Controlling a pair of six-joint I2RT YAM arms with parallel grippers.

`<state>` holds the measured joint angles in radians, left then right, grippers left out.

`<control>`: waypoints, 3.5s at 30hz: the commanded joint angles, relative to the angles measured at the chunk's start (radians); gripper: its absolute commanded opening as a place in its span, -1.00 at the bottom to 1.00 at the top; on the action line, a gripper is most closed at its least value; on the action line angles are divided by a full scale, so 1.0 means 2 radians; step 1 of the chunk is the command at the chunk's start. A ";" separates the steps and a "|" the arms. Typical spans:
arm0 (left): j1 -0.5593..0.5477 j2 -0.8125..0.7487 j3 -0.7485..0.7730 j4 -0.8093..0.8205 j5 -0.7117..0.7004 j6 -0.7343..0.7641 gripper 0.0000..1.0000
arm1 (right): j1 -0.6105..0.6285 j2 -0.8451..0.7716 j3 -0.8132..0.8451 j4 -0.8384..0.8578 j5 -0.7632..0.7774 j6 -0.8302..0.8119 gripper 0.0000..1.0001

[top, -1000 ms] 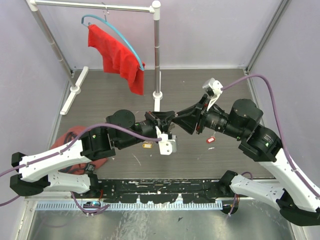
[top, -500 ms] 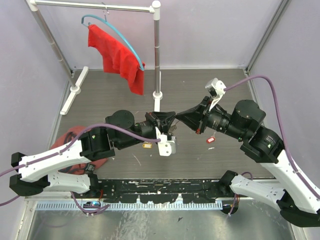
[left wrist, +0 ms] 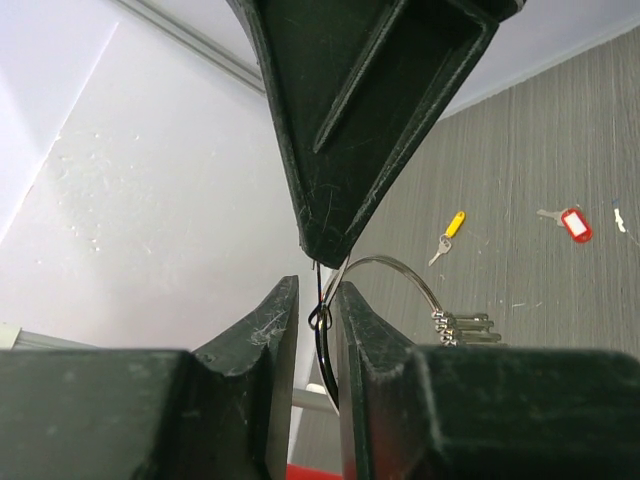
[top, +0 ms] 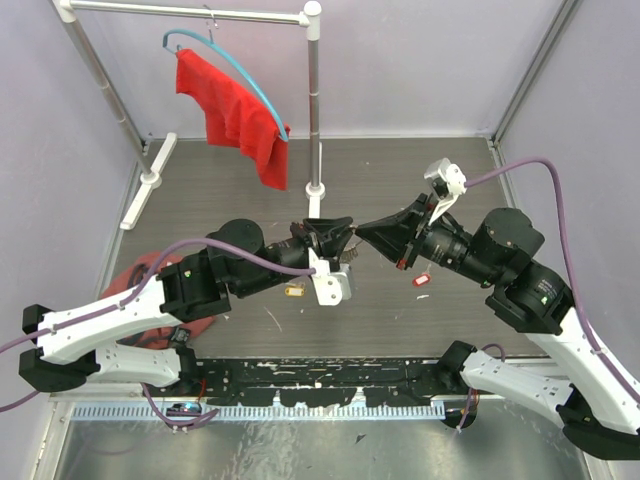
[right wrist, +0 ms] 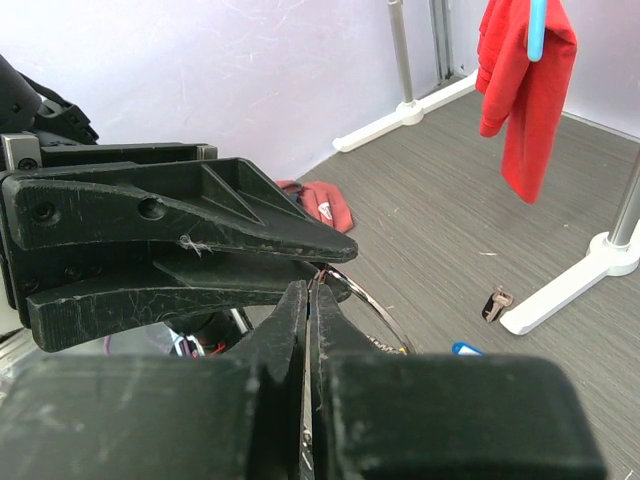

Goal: Put the keys on the keyring

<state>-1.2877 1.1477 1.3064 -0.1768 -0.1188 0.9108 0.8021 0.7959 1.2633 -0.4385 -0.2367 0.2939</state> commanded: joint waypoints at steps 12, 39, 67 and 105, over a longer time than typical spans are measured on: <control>0.002 -0.001 -0.009 0.063 -0.016 -0.037 -0.73 | 0.002 -0.015 -0.008 0.050 -0.006 0.020 -0.99; 0.002 -0.004 0.007 -0.022 -0.017 0.069 -1.00 | 0.002 -0.054 0.008 0.006 0.139 -0.022 -0.14; 0.001 0.073 0.157 -0.168 -0.068 0.012 -1.00 | 0.002 -0.015 0.013 0.025 0.073 0.021 0.11; -0.001 0.036 0.125 -0.147 -0.006 0.018 -1.00 | 0.002 0.008 0.013 0.050 0.026 0.030 -0.28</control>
<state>-1.2854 1.2503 1.5749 -0.5213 -0.1585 0.9394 0.8032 0.8116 1.2705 -0.4015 -0.1780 0.3466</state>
